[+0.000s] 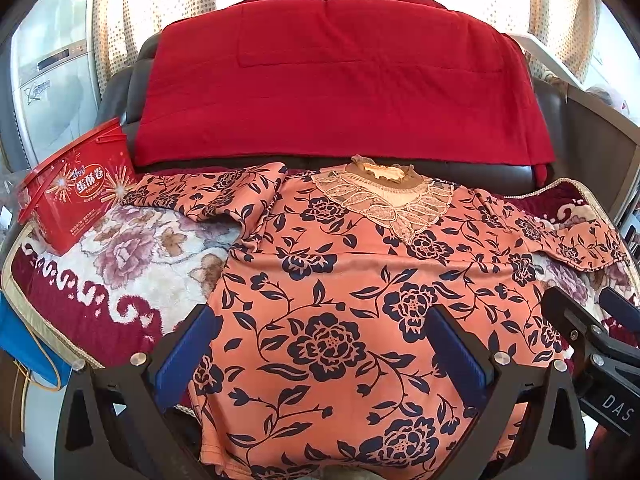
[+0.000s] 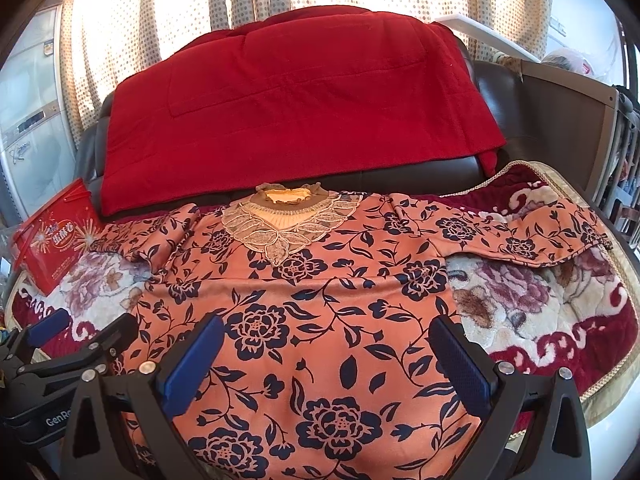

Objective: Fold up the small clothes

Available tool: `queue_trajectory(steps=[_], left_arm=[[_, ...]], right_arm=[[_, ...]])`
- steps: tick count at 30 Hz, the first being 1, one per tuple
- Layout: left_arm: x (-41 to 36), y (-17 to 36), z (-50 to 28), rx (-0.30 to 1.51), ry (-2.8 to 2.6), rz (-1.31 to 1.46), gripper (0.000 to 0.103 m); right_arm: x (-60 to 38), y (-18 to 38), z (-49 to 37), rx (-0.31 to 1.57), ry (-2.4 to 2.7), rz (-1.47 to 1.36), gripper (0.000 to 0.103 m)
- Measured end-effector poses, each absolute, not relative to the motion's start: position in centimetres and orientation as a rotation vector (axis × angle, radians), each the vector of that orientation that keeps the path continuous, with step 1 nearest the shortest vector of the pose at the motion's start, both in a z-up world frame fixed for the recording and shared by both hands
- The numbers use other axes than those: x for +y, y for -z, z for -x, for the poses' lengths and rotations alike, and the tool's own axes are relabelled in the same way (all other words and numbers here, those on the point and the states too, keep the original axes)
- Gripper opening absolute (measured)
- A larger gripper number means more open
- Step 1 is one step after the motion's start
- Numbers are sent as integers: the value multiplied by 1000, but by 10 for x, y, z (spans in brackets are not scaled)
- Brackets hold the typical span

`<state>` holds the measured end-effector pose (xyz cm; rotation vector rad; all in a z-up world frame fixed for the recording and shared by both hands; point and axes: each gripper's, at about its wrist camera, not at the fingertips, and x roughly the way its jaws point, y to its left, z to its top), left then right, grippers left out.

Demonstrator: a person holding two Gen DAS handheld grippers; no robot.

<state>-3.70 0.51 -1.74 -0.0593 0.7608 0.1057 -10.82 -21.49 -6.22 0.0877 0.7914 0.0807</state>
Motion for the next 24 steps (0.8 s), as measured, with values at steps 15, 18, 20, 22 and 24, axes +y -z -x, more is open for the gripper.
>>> queue_trajectory(steps=[15, 18, 20, 22, 24], left_arm=[[1, 18, 34, 767, -99, 44, 103], [2, 19, 33, 768, -104, 37, 103], [3, 21, 31, 774, -107, 38, 103], [4, 23, 30, 776, -108, 37, 103], [6, 26, 29, 782, -104, 36, 103]], right_arm=[[-218, 63, 104, 795, -105, -101, 103], [-223, 64, 105, 794, -103, -104, 103], [-228, 64, 105, 795, -95, -112, 103], [-236, 65, 104, 795, -85, -129, 103], [-247, 66, 103, 793, -87, -156, 103]])
